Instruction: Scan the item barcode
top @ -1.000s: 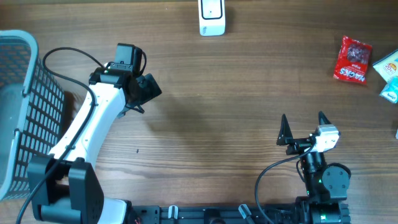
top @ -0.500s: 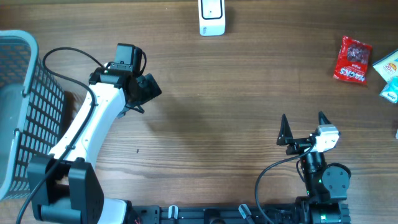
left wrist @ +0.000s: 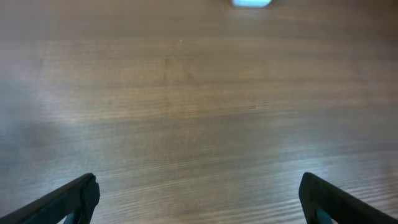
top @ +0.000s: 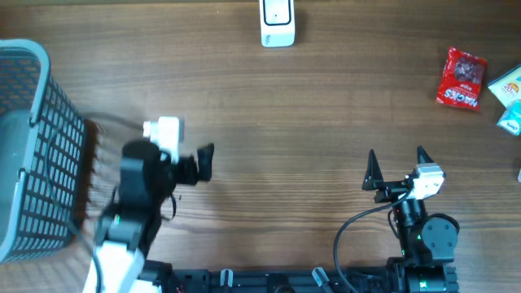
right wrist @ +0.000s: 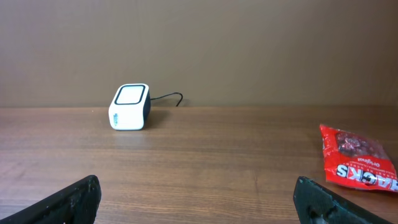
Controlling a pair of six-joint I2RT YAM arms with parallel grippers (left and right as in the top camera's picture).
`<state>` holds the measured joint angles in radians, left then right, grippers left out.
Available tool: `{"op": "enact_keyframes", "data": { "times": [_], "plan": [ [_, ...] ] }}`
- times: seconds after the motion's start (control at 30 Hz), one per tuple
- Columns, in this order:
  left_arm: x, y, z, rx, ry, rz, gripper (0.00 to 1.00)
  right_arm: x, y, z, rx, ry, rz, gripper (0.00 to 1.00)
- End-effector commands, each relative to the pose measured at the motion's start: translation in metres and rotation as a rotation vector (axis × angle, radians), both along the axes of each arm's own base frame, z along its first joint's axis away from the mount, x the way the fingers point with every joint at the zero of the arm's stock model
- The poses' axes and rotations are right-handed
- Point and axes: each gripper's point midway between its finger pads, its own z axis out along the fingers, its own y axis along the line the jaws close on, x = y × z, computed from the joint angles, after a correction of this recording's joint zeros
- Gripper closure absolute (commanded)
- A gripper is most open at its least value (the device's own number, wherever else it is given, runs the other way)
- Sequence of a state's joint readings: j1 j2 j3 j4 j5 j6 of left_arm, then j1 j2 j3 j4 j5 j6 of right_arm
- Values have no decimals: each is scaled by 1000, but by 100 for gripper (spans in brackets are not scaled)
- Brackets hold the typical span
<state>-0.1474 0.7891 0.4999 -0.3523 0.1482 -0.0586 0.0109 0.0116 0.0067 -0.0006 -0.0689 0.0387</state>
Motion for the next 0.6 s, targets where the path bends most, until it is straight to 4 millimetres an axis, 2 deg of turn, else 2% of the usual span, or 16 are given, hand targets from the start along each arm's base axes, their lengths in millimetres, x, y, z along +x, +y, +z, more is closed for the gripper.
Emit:
{"op": "enact_keyframes", "data": {
  "times": [0.0,0.07,0.17,0.33,0.47,0.57],
  "plan": [
    [-28,11,-8,61,-178,-68,0,0,-2,1,-12,-9,-13,0],
    [-35,16,-8,81,-253,-61,0,0,-2,1,-12,-8,-13,0],
    [-39,18,4,107,-366,-65,0,0,-2,1,-12,-8,-13,1],
    [-32,19,19,110,-542,-45,0,0,-2,1,-12,-9,-13,0],
    [-31,30,26,95,-647,15,0,0,-2,1,-12,-8,-13,0],
    [-31,38,29,103,-663,47,0,0,-2,1,-12,-8,-13,0]
  ]
}}
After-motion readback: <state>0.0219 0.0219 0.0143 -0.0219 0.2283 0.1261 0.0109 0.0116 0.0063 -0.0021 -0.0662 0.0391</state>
